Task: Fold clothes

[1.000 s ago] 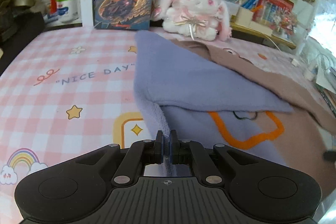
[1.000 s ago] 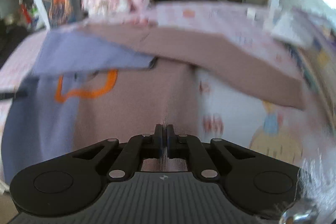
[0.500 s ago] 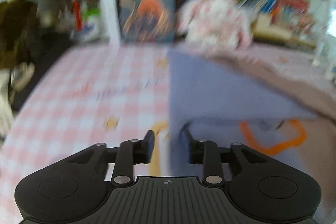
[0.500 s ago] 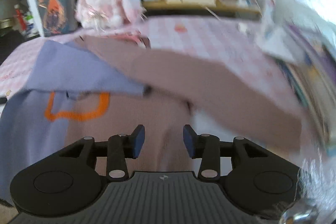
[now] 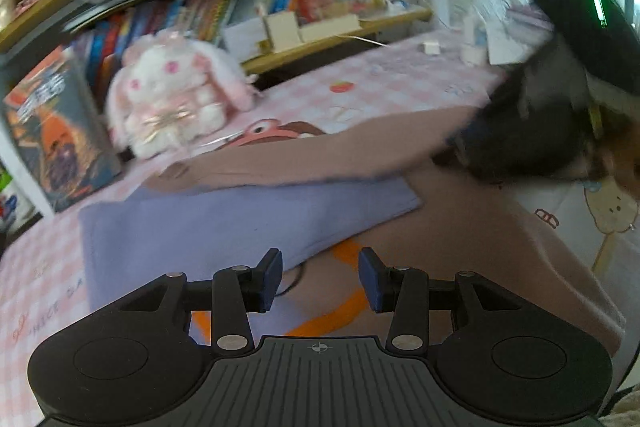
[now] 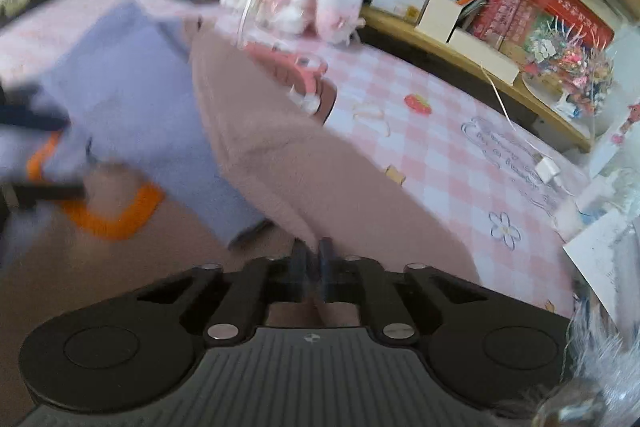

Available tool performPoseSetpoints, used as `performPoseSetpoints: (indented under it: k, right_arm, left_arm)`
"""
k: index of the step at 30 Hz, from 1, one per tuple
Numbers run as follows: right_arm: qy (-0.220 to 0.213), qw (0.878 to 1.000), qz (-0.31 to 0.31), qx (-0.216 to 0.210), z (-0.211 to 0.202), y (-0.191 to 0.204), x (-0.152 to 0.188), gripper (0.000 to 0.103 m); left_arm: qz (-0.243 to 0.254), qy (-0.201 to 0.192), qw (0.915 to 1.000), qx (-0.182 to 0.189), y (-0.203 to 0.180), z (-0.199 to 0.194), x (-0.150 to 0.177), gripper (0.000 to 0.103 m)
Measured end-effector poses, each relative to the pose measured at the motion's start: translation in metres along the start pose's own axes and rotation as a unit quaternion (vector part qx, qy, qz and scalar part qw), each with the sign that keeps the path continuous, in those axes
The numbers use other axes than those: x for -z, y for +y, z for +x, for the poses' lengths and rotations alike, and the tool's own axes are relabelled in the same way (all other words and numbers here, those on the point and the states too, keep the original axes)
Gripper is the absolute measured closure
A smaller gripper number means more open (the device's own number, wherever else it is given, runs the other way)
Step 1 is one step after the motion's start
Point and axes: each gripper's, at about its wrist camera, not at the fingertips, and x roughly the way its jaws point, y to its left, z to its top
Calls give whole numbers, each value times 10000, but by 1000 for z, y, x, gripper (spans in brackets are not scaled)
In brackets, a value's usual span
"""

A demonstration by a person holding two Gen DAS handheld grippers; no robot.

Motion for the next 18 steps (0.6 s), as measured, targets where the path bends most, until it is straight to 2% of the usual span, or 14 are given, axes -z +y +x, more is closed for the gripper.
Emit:
performPoseSetpoints:
  k: [2, 7, 8, 9, 10, 11, 13, 15, 18]
  right_arm:
    - [-282, 9992, 297, 14, -4, -21, -10, 98]
    - [-515, 9936, 865, 508, 15, -75, -39, 98]
    - [-425, 9928, 898, 662, 26, -84, -42, 95]
    - [-327, 9918, 925, 822, 38, -92, -46, 82]
    - [-191, 9905, 923, 1000, 50, -97, -47, 62]
    - [-81, 9892, 924, 1139, 58, -102, -46, 55]
    - [-76, 9887, 936, 1165, 61, -106, -41, 53]
    - [-120, 9878, 962, 1220, 58, -109, -35, 53]
    - [-619, 9788, 1298, 1456, 31, -109, -22, 53]
  left_arm:
    - [38, 41, 10000, -33, -7, 4, -5, 60]
    - [109, 161, 9997, -122, -18, 15, -16, 60]
    - [123, 185, 9997, -140, -20, 17, -18, 60]
    - [139, 208, 9996, -153, -22, 19, -20, 60]
    - [155, 230, 9995, -162, -23, 21, -22, 60]
    - [171, 252, 9994, -171, -24, 22, -23, 60]
    - [180, 278, 9993, -173, -25, 26, -26, 59]
    - [187, 286, 9993, -153, -26, 29, -28, 52]
    - [270, 160, 9995, 32, -32, 31, -31, 47]
